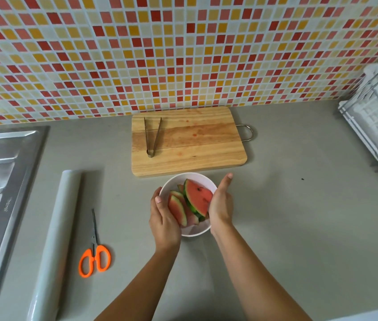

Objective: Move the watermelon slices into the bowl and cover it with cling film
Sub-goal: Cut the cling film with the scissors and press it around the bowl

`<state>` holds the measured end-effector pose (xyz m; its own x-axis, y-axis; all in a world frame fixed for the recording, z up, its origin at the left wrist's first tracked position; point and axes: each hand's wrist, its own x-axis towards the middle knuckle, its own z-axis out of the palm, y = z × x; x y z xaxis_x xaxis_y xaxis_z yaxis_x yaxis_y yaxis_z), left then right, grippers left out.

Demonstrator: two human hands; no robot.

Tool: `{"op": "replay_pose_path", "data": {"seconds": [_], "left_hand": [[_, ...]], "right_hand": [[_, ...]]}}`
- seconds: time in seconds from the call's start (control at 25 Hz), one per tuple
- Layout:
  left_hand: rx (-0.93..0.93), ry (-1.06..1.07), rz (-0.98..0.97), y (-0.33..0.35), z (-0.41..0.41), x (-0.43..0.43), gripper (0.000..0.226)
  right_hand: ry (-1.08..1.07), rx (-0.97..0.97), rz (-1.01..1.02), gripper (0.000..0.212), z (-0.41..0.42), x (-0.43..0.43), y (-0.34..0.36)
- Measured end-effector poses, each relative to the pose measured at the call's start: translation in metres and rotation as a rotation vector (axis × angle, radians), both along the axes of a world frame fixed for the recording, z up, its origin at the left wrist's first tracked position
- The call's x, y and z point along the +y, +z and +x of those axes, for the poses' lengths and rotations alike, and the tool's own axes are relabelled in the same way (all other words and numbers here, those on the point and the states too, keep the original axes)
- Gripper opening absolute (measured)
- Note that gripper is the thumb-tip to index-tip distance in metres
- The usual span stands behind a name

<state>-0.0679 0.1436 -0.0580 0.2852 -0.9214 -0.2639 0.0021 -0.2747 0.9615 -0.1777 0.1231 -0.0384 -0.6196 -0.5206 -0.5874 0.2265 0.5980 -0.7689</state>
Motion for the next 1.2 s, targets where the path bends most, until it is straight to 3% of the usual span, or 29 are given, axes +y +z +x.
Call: {"op": "replay_pose_path", "data": {"seconds": [0.4,0.56,1.04,1.2], "left_hand": [[0.0,0.014,-0.006,-0.001,0.004,-0.001,0.031],[0.013,0.018,-0.031,-0.001,0.004,0.002,0.029],[0.018,-0.014,-0.042,-0.002,0.008,-0.002,0.034],[-0.025,-0.116,-0.019,0.004,0.009,-0.008,0.036]], "right_hand": [[0.045,0.128,0.089,0.075,0.008,0.003,0.007],[0.194,0.312,0.107,0.09,0.008,0.004,0.004],[0.678,0.641,0.302,0.097,-0.006,0.008,0.009],[0.783,0.56,0.413,0.1,-0.015,0.013,0.013]]}}
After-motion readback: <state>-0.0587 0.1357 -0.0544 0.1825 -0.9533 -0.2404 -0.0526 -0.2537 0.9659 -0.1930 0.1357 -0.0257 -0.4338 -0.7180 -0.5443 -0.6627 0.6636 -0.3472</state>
